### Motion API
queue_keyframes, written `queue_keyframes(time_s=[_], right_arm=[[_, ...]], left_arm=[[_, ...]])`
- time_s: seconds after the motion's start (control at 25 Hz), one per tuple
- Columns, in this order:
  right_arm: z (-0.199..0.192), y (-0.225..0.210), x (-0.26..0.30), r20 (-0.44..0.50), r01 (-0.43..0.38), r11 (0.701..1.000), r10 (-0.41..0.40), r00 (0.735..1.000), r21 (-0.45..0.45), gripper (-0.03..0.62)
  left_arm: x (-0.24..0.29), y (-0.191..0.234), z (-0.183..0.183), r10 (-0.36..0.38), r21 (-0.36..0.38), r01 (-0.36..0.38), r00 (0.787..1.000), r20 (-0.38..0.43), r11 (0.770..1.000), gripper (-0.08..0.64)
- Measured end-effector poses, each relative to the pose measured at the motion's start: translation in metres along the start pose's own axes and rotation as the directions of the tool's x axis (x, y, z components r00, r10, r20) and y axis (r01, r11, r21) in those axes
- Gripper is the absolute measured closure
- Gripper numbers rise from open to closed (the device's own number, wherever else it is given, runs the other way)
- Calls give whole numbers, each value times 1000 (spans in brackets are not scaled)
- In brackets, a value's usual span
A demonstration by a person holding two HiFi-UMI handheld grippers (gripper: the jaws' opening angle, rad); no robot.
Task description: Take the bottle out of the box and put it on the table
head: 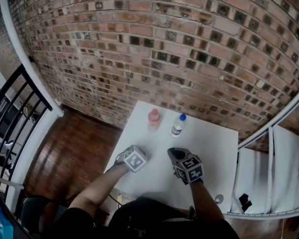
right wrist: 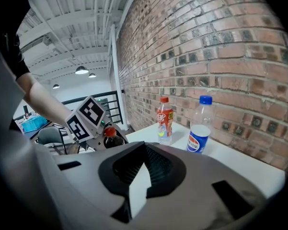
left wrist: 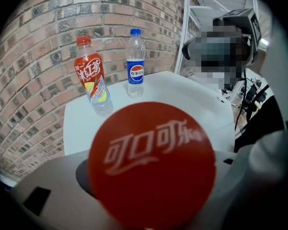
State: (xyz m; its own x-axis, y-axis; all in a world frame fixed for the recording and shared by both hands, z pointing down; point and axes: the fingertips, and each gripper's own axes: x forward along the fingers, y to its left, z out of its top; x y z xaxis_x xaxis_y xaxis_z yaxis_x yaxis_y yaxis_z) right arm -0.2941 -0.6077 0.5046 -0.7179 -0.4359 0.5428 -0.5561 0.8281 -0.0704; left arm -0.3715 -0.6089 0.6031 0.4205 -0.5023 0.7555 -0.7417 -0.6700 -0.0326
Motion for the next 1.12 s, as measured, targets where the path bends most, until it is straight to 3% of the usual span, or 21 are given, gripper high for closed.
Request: queue_keyframes(time_s=[0.16,0.28,0.36,0.76,0.88,1.0,1.12], right_arm=[[6,5,-1,-18,-9,1000,8,1000,-8,591],[15,8,-4,-12,-6,1000,6,1000,-20,591],[19,10,-5,-6,1,1000,-1,1000,-28,591],[25,34,-14,14,38,999,-38,999,-33,591],[31,42,-17,30,43,998,-42,999,-37,591],[32,53,-19,40,45,998,-43,998,-44,591],[33,61,-23,48,52,997,-50,998,-48,591]], left_arm=[[7,-7,-10,-41,-26,40,999,-35,999,237],[3,-9,-11,-72,-64,69,996,-52,996,123],[-4,-8,-5,-85,-80,81,996,-42,993,123],[-66,-1,58,-147,-118,163,981,130,980,123],[-87,5,73,-135,-121,157,976,171,980,125],[-109,15,77,-92,-139,126,969,230,982,209],[-138,25,82,-51,-182,116,944,325,976,301]])
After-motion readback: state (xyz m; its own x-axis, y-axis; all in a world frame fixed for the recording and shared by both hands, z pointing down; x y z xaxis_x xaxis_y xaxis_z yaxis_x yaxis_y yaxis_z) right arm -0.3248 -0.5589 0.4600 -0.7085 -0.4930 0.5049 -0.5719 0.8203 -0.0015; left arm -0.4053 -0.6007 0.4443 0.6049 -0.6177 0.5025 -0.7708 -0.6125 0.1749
